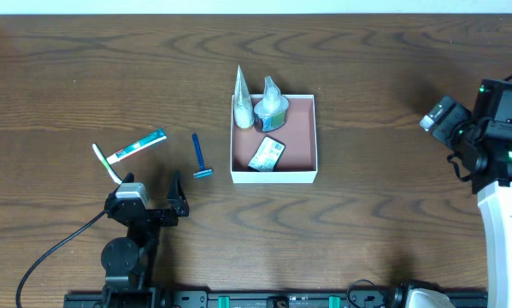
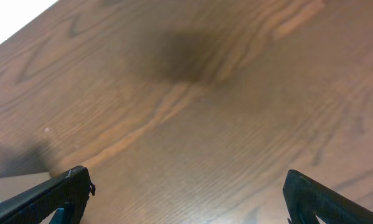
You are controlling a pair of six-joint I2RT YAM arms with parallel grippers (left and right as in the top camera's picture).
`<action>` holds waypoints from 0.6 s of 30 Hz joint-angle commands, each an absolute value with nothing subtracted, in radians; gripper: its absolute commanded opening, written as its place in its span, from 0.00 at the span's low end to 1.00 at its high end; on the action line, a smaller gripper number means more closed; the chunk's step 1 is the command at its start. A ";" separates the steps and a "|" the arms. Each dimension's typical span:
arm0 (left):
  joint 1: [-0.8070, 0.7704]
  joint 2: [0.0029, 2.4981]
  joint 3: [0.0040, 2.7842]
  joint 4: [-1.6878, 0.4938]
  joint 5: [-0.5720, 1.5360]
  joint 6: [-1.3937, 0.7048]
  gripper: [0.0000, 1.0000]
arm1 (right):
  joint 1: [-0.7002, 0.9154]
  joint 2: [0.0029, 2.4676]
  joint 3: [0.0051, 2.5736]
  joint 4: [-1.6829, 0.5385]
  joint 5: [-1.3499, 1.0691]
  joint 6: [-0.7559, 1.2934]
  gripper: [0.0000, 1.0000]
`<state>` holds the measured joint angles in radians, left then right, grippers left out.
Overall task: Pack container
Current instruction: 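Withdraw the right gripper to the right side and hold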
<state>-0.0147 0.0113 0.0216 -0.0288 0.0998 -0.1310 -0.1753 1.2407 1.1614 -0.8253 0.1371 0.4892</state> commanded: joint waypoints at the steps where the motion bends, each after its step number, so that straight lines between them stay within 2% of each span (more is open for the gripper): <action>1: -0.010 0.010 0.004 -0.063 0.112 -0.129 0.98 | -0.209 1.235 1.171 -0.841 0.169 0.493 0.99; 18: -0.010 0.010 0.004 -0.051 0.115 -0.137 0.98 | -0.233 1.235 1.171 -0.872 0.168 0.493 0.99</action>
<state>-0.0147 0.0113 0.0216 -0.0269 0.1001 -0.1310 -0.2253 1.2407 1.1614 -0.8707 0.1547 0.4896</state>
